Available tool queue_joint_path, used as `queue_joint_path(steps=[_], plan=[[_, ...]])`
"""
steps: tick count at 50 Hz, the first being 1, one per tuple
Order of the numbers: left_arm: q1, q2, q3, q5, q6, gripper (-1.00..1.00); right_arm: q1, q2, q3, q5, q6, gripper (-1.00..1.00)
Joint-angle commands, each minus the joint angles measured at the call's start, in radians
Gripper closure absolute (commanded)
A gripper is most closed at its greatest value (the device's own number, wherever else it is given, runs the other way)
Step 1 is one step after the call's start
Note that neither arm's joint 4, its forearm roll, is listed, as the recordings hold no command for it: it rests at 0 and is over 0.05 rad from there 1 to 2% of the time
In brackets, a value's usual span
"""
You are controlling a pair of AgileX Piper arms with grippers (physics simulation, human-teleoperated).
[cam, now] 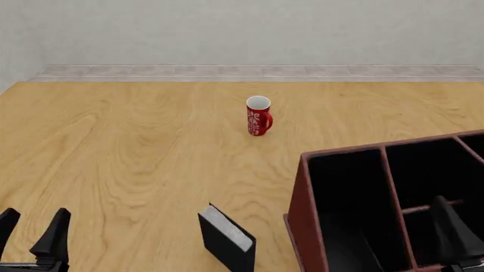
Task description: Pick up the book and place it in the left compartment of the caddy.
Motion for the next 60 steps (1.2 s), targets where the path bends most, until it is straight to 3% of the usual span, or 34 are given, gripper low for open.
queue_joint_path(steps=[1, 9, 12, 18, 20, 26, 33, 41, 48, 60], plan=[[0.0, 0.0, 0.0, 0.0, 0.0, -1.0, 0.07, 0.0, -0.109, 0.087, -0.016, -1.0], [0.0, 0.0, 0.0, 0.0, 0.0, -1.0, 0.141, 0.01, -0.148, 0.13, -0.026, -1.0], [0.0, 0.0, 0.0, 0.0, 0.0, -1.0, 0.179, 0.047, -0.185, 0.136, 0.006, -1.0], [0.0, 0.0, 0.0, 0.0, 0.0, -1.0, 0.232, 0.097, -0.224, 0.127, 0.002, -1.0], [0.0, 0.0, 0.0, 0.0, 0.0, -1.0, 0.258, 0.14, -0.242, 0.113, 0.041, -1.0], [0.0, 0.0, 0.0, 0.0, 0.0, -1.0, 0.336, 0.233, -0.276, 0.077, -0.009, -1.0], [0.0, 0.0, 0.0, 0.0, 0.0, -1.0, 0.402, 0.342, -0.326, 0.032, 0.059, -1.0], [0.0, 0.0, 0.0, 0.0, 0.0, -1.0, 0.499, 0.428, -0.37, 0.023, -0.024, -1.0], [0.0, 0.0, 0.0, 0.0, 0.0, -1.0, 0.538, 0.459, -0.421, 0.056, -0.016, -1.0], [0.0, 0.0, 0.0, 0.0, 0.0, -1.0, 0.647, 0.539, -0.488, 0.122, -0.085, -1.0]])
